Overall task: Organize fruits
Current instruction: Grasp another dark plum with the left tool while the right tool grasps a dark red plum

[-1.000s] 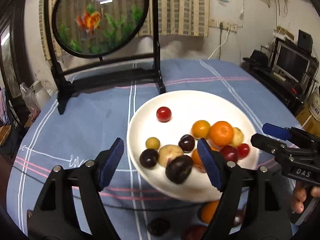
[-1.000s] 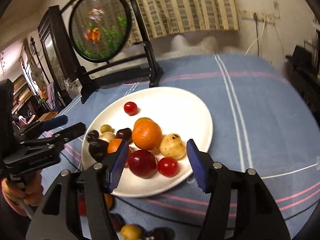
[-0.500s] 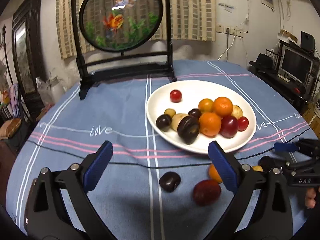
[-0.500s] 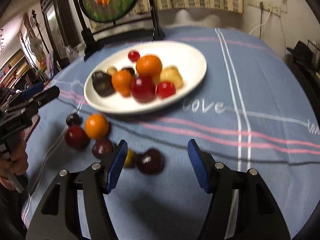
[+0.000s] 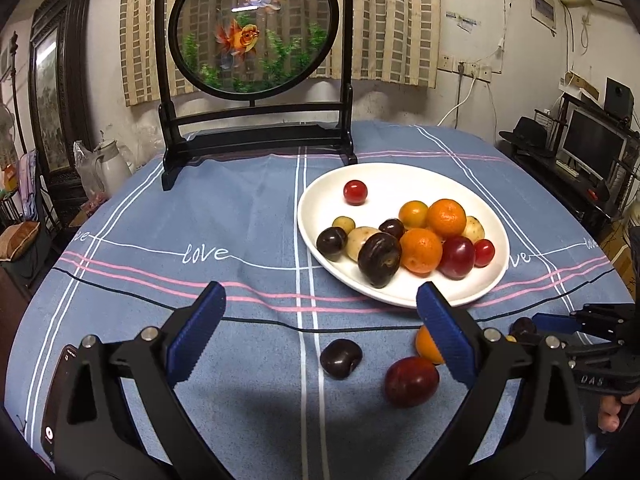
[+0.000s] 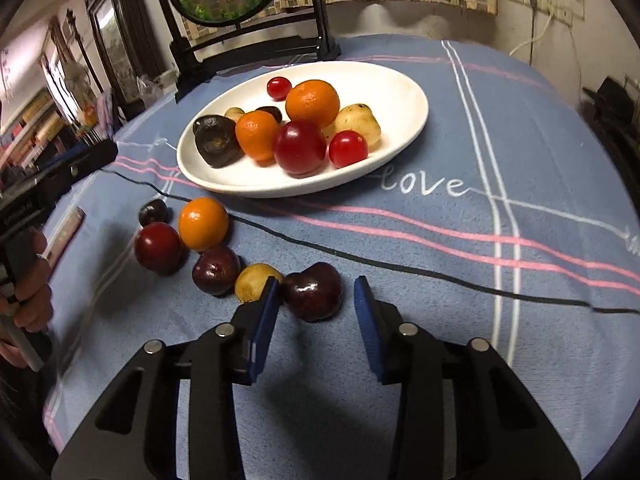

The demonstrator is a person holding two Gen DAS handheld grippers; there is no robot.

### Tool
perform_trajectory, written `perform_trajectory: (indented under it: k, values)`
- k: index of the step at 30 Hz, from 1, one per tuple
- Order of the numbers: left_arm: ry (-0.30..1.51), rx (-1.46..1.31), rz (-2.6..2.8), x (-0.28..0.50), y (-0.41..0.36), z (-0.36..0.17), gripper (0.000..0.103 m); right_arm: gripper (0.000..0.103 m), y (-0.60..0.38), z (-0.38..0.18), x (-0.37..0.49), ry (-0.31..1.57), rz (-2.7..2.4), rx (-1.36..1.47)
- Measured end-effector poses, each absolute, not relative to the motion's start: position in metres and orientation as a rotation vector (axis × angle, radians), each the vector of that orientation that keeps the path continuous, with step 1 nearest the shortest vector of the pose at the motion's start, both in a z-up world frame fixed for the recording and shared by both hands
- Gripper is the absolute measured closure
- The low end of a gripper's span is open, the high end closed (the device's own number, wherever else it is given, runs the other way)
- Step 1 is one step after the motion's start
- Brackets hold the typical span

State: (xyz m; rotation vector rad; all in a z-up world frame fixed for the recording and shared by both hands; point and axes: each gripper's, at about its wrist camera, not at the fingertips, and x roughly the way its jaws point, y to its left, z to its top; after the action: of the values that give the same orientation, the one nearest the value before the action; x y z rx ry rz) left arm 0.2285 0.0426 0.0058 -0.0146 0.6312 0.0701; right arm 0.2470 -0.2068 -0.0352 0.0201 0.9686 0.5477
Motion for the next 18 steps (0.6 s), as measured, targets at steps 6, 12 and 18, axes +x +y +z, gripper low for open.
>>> perform_trajectory:
  k: [6,12,18]
  values:
    - [0.628,-0.035,0.101,0.227,0.053,0.007,0.005,0.071,-0.206,-0.034,0.245,0.957,0.561,0.040]
    - [0.733,-0.120,0.071,0.238,0.072,-0.010,0.006,0.071,-0.220,-0.017,0.242,0.880,0.588,0.159]
    - [0.824,-0.135,-0.012,0.245,0.071,-0.027,0.046,0.071,-0.212,-0.017,0.241,0.892,0.598,0.137]
